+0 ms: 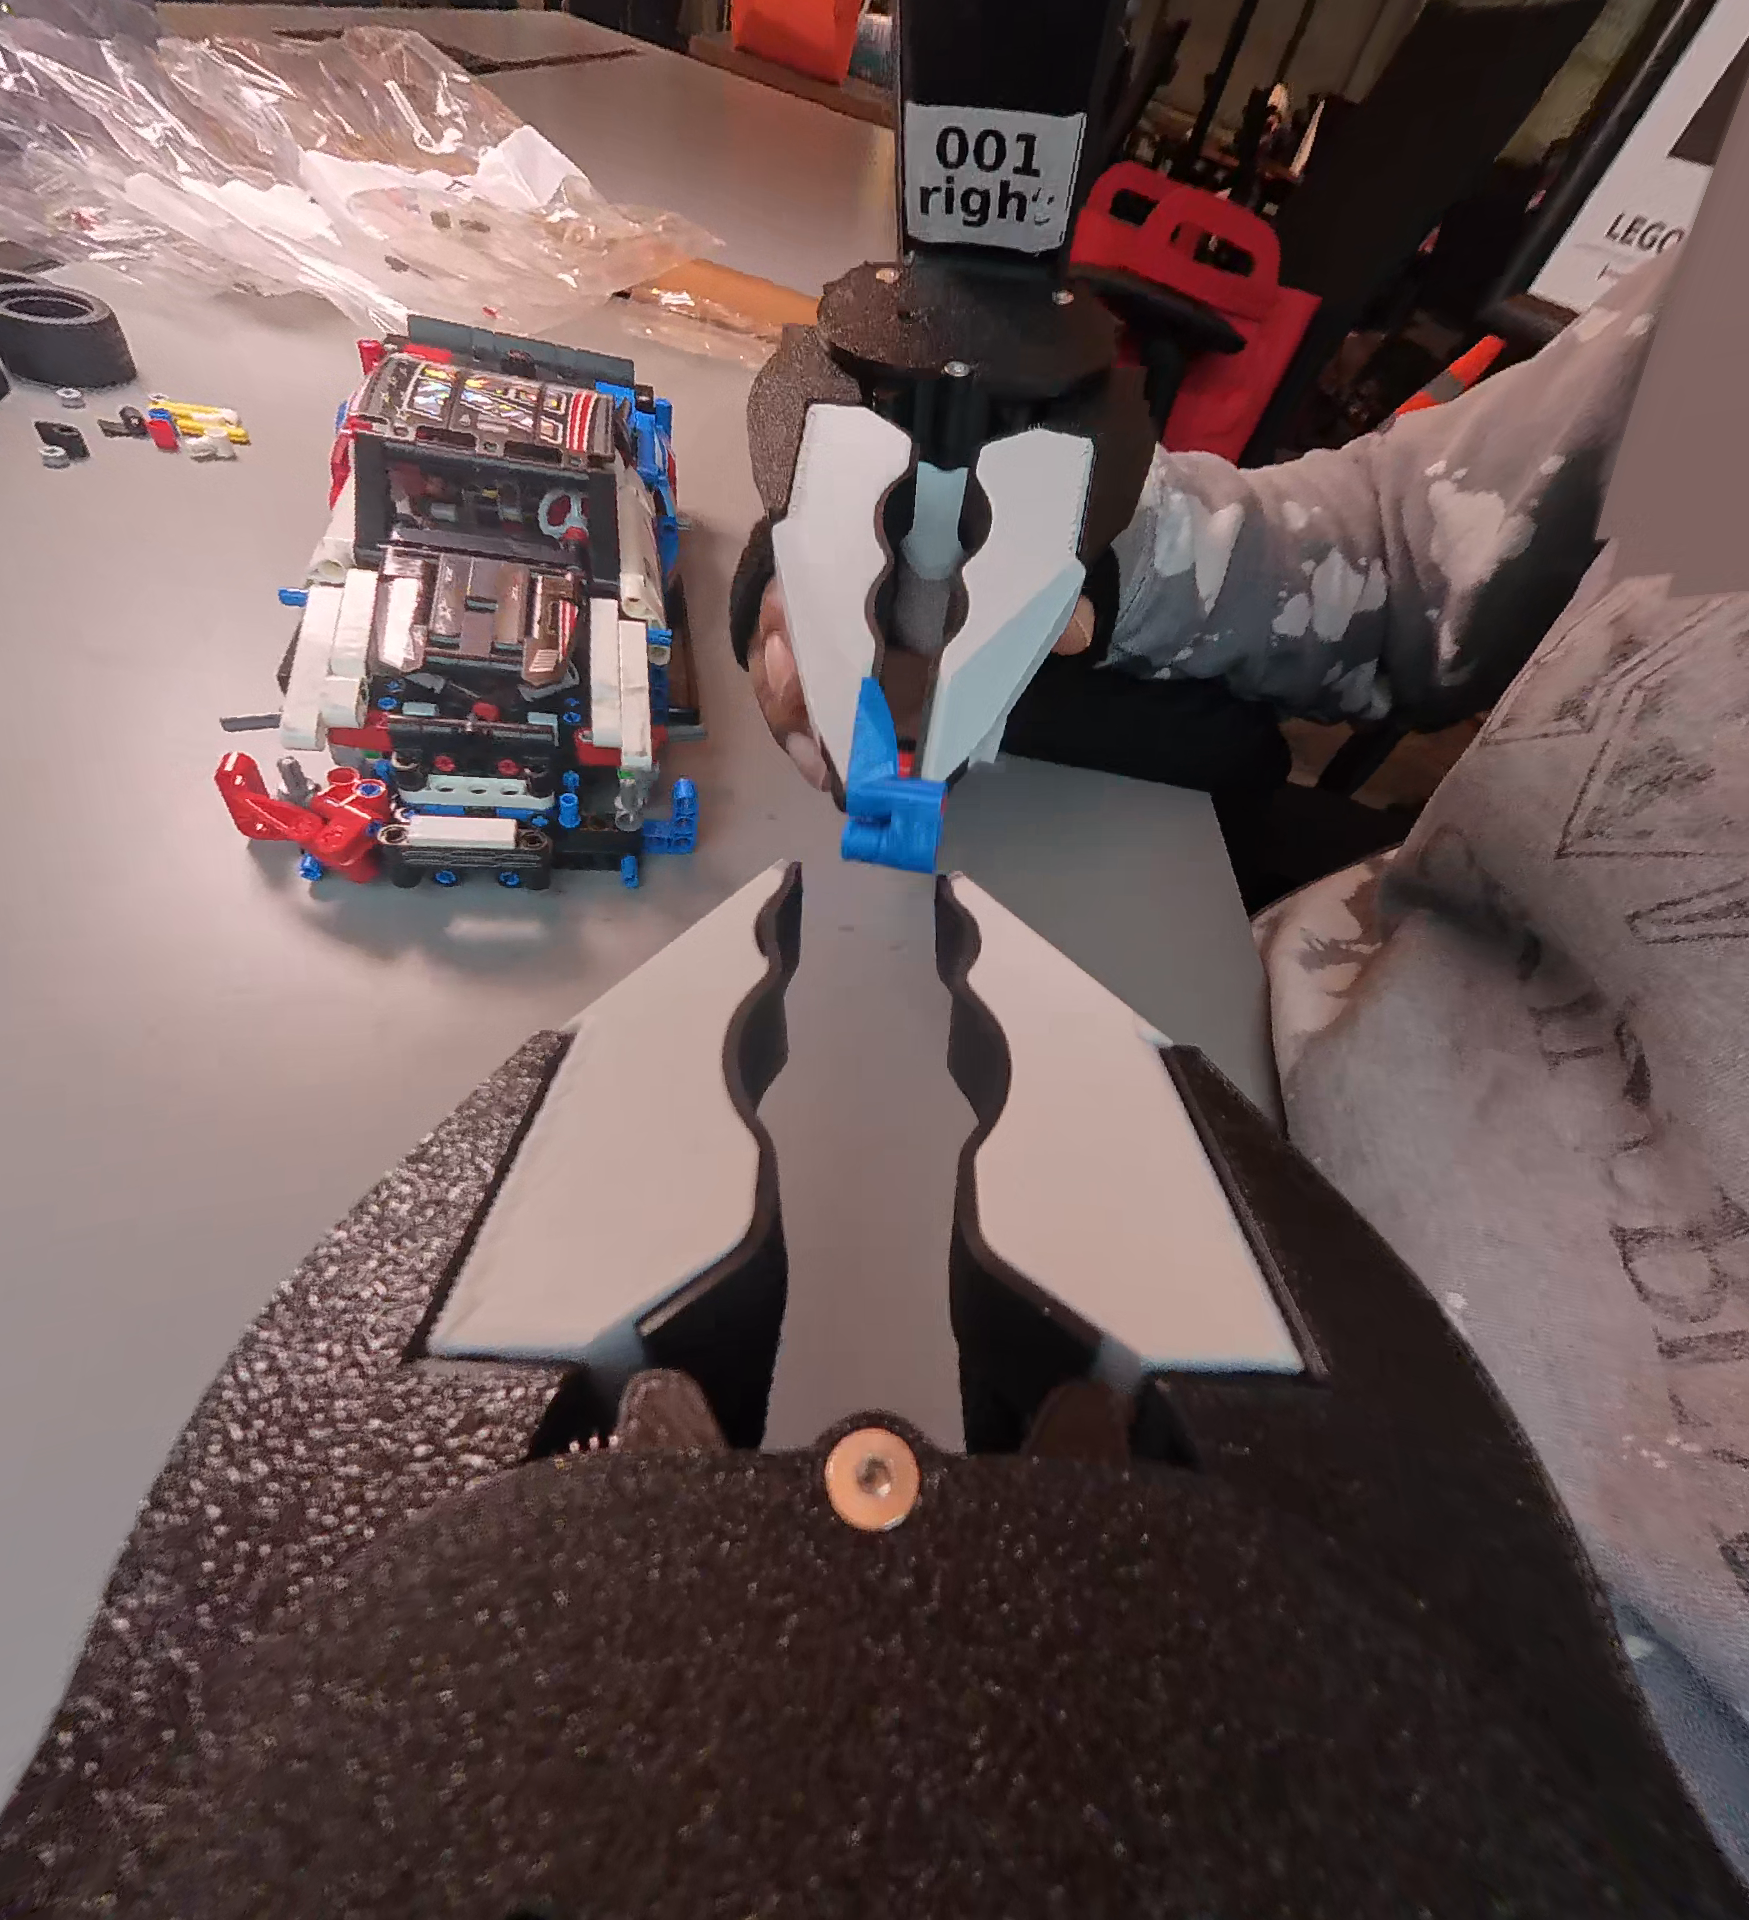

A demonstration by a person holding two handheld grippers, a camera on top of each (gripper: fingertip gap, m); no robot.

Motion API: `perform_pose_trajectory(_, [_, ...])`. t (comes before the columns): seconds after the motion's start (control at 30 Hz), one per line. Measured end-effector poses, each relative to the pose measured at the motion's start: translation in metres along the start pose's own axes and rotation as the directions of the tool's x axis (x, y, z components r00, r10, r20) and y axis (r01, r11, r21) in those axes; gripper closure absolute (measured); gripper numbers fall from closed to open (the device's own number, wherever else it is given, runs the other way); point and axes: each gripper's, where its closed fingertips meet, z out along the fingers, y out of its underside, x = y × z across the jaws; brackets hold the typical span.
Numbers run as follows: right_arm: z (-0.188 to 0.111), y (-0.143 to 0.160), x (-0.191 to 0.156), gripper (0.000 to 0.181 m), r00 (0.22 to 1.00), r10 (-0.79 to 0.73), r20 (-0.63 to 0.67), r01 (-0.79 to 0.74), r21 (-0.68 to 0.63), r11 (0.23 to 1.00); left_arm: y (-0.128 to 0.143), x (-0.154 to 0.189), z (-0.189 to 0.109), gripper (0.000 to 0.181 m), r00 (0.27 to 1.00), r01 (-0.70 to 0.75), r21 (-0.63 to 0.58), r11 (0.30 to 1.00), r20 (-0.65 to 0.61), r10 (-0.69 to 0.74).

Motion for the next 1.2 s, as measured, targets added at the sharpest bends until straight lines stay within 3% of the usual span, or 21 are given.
perform_pose_trajectory(0.2, [-0.010, -0.035, 0.002, 0.175, 0.991, 0.126, 0.046, -0.134, 0.235, 0.963, -0.036, 0.006, -0.010, 0.167, 0.978, 0.184, 0.233, 0.955, -0.136, -0.155])
perform_pose_trajectory(0.43, [-0.006, -0.039, 0.004, 0.174, 0.979, 0.192, 0.070, -0.204, 0.283, 0.937, -0.047, 0.000, -0.014, 0.176, 0.950, 0.299, 0.323, 0.898, -0.189, -0.249])
perform_pose_trajectory(0.63, [-0.007, -0.045, 0.017, 0.174, 0.971, 0.240, 0.014, -0.230, 0.351, 0.908, -0.056, -0.013, -0.017, 0.178, 0.892, 0.452, 0.423, 0.786, -0.240, -0.384])
perform_pose_trajectory(0.9, [-0.013, -0.060, 0.026, 0.176, 0.933, 0.355, 0.058, -0.337, 0.483, 0.808, -0.069, -0.022, -0.025, 0.179, 0.920, 0.390, 0.484, 0.783, -0.172, -0.351])
perform_pose_trajectory(0.97, [-0.054, -0.074, 0.051, 0.177, 0.899, 0.432, 0.074, -0.379, 0.625, 0.682, -0.070, -0.046, -0.057, 0.181, 0.906, 0.402, 0.574, 0.713, -0.139, -0.399])
perform_pose_trajectory(1.0, [-0.070, -0.076, 0.058, 0.177, 0.911, 0.413, 0.023, -0.328, 0.647, 0.688, -0.066, -0.048, -0.065, 0.180, 0.915, 0.377, 0.567, 0.732, -0.108, -0.388])
perform_pose_trajectory(1.07, [-0.065, -0.069, 0.048, 0.176, 0.937, 0.344, -0.056, -0.249, 0.583, 0.773, -0.056, -0.037, -0.051, 0.178, 0.943, 0.312, 0.485, 0.817, -0.053, -0.329])
perform_pose_trajectory(1.2, [-0.049, -0.072, 0.042, 0.176, 0.948, 0.316, -0.021, -0.258, 0.530, 0.808, -0.060, -0.040, -0.030, 0.178, 0.939, 0.334, 0.442, 0.833, -0.079, -0.334])
